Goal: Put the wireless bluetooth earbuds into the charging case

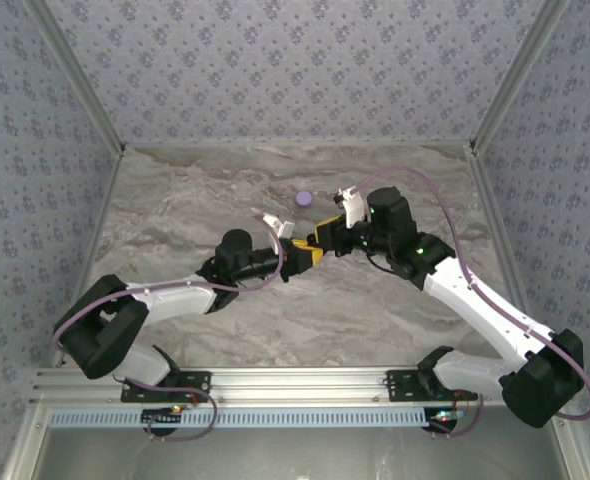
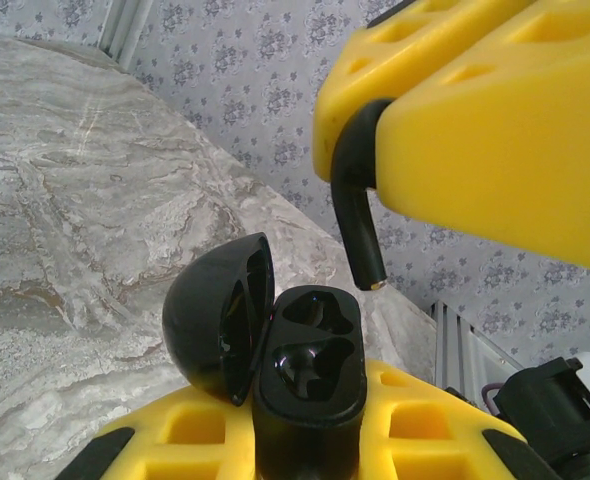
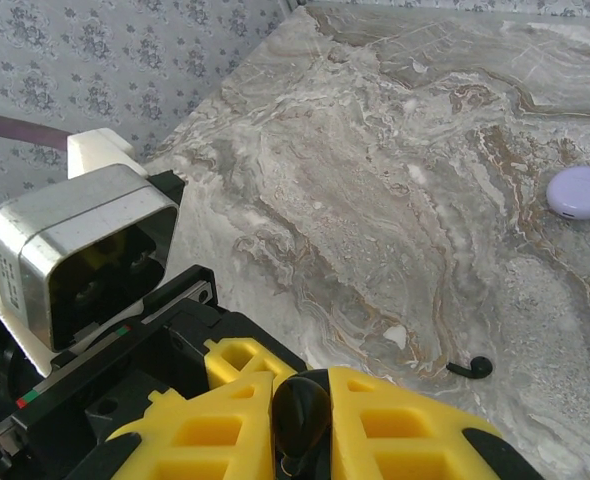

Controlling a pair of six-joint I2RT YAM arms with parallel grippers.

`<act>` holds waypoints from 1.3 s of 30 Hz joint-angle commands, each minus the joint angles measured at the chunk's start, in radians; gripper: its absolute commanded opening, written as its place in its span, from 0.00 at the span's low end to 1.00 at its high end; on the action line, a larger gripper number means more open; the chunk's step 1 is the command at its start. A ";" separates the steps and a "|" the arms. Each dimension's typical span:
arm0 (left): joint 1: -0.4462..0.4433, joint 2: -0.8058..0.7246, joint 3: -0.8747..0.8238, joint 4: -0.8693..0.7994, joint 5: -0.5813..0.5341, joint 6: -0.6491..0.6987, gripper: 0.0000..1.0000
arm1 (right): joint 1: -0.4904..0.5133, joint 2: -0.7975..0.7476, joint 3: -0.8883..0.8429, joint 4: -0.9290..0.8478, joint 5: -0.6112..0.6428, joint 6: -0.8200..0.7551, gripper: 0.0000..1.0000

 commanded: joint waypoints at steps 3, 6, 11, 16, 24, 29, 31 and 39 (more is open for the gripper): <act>-0.003 -0.034 0.040 0.005 0.017 -0.006 0.05 | 0.011 -0.021 -0.008 0.006 -0.011 -0.025 0.18; -0.004 -0.040 0.043 -0.003 0.018 -0.006 0.05 | 0.011 -0.019 -0.008 0.005 -0.011 -0.027 0.18; -0.004 -0.049 0.044 -0.013 0.016 -0.003 0.05 | 0.012 -0.019 -0.009 0.002 -0.009 -0.029 0.18; -0.004 -0.056 0.045 -0.020 0.015 -0.004 0.05 | 0.015 -0.019 -0.015 0.000 -0.001 -0.032 0.18; -0.003 -0.063 0.047 -0.032 0.015 0.000 0.05 | 0.016 -0.017 -0.016 -0.005 0.001 -0.038 0.18; -0.003 -0.062 0.054 -0.044 0.012 -0.001 0.05 | 0.015 -0.014 -0.018 -0.007 0.001 -0.040 0.18; -0.003 -0.060 0.057 -0.049 0.012 -0.002 0.05 | 0.018 -0.015 -0.018 -0.008 -0.008 -0.040 0.18; -0.003 -0.060 0.062 -0.055 0.002 -0.004 0.05 | 0.027 -0.014 -0.015 -0.022 -0.021 -0.055 0.19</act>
